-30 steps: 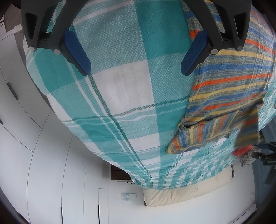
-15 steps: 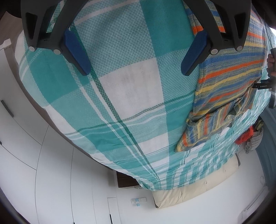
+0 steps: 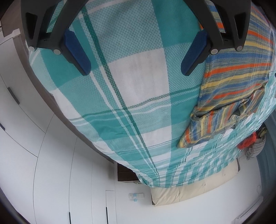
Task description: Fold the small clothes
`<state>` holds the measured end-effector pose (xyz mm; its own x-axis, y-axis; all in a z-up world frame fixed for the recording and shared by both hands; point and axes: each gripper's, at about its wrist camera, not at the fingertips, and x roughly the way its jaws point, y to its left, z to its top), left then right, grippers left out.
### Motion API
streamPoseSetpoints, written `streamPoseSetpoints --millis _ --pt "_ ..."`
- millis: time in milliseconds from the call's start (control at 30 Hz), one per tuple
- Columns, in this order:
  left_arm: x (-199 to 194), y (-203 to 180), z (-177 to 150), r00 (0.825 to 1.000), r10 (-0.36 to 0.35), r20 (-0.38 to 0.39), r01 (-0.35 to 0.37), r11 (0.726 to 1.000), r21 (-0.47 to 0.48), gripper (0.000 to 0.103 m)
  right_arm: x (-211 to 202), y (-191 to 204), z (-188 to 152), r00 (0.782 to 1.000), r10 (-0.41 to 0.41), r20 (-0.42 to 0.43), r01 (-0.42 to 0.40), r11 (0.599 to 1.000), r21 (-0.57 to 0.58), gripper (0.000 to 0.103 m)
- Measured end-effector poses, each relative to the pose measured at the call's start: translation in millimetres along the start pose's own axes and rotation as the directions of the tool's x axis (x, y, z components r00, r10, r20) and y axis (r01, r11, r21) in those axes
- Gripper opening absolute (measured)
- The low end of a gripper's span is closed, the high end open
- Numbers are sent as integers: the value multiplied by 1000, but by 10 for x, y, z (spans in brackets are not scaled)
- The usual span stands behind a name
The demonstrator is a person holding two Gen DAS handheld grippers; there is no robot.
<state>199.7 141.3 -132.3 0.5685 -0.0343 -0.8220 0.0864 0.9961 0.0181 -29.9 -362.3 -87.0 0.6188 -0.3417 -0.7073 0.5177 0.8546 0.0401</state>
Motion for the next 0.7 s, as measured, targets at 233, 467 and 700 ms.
streamPoseSetpoints --millis 233,467,700 --pt "265 220 -372 997 -35 66 36 999 -21 103 247 -41 294 997 -49 63 56 993 -104 103" --pt "296 186 -372 997 -18 76 18 1000 -4 103 660 -118 80 998 -53 -31 50 994 -94 103" --pt "304 190 -394 996 -19 87 20 1000 -11 103 713 -141 56 999 -34 -23 33 997 -75 103"
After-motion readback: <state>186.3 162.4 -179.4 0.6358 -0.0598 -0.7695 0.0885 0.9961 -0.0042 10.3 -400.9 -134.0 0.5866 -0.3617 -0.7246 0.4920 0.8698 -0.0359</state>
